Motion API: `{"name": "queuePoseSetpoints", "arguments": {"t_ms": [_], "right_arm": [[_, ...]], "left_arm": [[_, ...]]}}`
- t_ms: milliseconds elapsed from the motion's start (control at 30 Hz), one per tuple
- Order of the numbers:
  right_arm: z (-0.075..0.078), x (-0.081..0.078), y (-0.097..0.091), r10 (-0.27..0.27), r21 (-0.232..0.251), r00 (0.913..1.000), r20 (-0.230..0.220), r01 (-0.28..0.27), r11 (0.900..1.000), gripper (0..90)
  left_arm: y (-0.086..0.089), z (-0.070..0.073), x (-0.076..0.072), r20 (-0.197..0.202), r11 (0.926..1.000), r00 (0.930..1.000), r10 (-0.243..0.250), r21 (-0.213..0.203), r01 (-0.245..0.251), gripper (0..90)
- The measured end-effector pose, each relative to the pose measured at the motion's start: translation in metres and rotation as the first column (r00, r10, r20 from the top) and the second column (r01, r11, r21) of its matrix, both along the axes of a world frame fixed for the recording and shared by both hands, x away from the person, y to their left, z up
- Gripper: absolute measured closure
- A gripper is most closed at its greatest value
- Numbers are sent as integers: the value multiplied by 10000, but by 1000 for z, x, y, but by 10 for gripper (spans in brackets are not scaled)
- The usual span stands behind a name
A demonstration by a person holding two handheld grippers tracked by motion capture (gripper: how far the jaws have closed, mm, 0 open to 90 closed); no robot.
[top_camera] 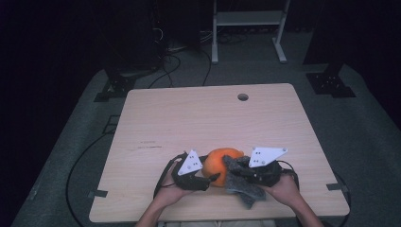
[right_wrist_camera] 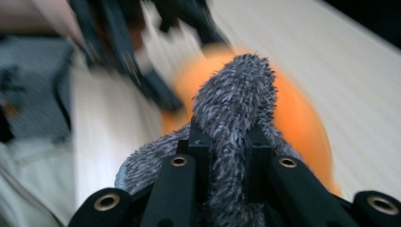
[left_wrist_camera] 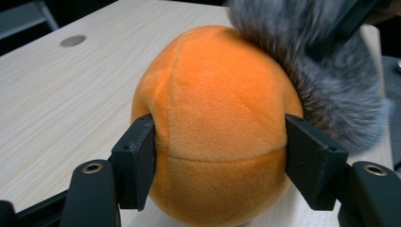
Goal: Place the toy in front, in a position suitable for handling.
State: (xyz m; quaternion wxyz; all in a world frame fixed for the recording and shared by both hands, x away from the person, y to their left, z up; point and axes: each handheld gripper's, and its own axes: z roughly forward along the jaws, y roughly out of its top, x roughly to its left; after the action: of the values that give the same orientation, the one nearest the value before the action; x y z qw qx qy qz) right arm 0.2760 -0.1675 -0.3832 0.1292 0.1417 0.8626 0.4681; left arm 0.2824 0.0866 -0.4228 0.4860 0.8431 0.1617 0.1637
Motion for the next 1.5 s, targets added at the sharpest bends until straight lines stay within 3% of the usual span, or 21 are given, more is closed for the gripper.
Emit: {"name": "queuePoseSetpoints", "arguments": {"t_ms": [33,100,233,300,333,367,467,567,633,667,733,833,967,1033,1067,1100,1167,1233,1300,1367,1500], "right_arm": [[3,-1,5,138,-20,9999,90,-138,9999,776],[-1,1,9,175,-495,9996,225,-164,9986,777],[-14,1,-1,180,-422,9996,-199,-188,9989,778],[-16,-1,-4,221,-414,9992,-345,-236,9989,778],[-14,-2,-4,188,-449,9991,-380,-205,9988,777],[-10,-3,-3,215,-436,9992,-324,-229,9988,778],[4,-7,2,327,-290,9994,130,-323,9991,778],[2,-6,6,284,-984,9988,409,-243,9948,779],[-4,-5,6,208,-1124,9991,381,-164,9935,780],[-6,-4,6,281,-1007,9993,250,-254,9946,780],[-4,-6,9,361,-1009,9990,266,-333,9943,778],[0,-5,11,563,-1116,9982,189,-539,9923,779],[-2,2,-4,-28,-1286,9998,184,51,9917,779],[-8,5,-11,-250,-1124,9996,-110,236,9934,780],[-8,6,-12,-288,-1086,9995,-94,276,9937,779],[-6,4,-10,-186,-994,9998,-102,174,9949,779],[0,1,-5,104,-731,9999,-61,-108,9973,777],[6,0,0,332,-500,9994,-118,-337,9982,776],[8,4,3,366,-688,9991,-217,-380,9969,776],[5,8,0,226,-854,9994,-256,-247,9960,777],[-1,8,5,0,-397,9991,-419,-17,9992,773]], "left_arm": [[0,0,-1,40,10000,10000,-39,3,39,331],[3,-1,1,-290,9995,9992,-269,-185,264,317],[11,0,11,-1473,9881,9882,-425,-1528,197,234],[7,0,9,-1285,9911,9914,-261,-1325,90,290],[3,-1,6,-913,9941,9956,-205,-1081,106,329],[1,-2,4,-665,9956,9975,-256,-916,194,358],[0,-2,0,-491,9964,9975,-505,-707,470,386],[4,0,3,-865,9943,9946,-573,-945,491,344],[3,4,8,-1491,9890,9882,-335,-1475,113,196],[1,4,9,-1562,9909,9873,-285,-1346,73,190],[-4,0,4,-855,9972,9961,-213,-734,150,273],[1,-2,2,-539,9984,9981,-307,-487,281,342],[9,-3,5,-964,9972,9947,-346,-696,280,347],[7,-1,6,-1373,9933,9898,-386,-1129,230,261],[2,0,7,-1508,9944,9881,-319,-1045,162,212],[-1,0,6,-1365,9963,9904,-236,-847,121,199],[-4,-1,2,-751,9978,9967,-303,-605,258,264],[-2,-1,-1,-525,9987,9981,-309,-416,287,304],[3,-3,-2,-319,9990,9987,-402,-187,396,343],[8,-3,0,-602,9986,9974,-392,-386,369,331],[0,4,4,-1262,9981,9919,106,-586,-181,125]]}}
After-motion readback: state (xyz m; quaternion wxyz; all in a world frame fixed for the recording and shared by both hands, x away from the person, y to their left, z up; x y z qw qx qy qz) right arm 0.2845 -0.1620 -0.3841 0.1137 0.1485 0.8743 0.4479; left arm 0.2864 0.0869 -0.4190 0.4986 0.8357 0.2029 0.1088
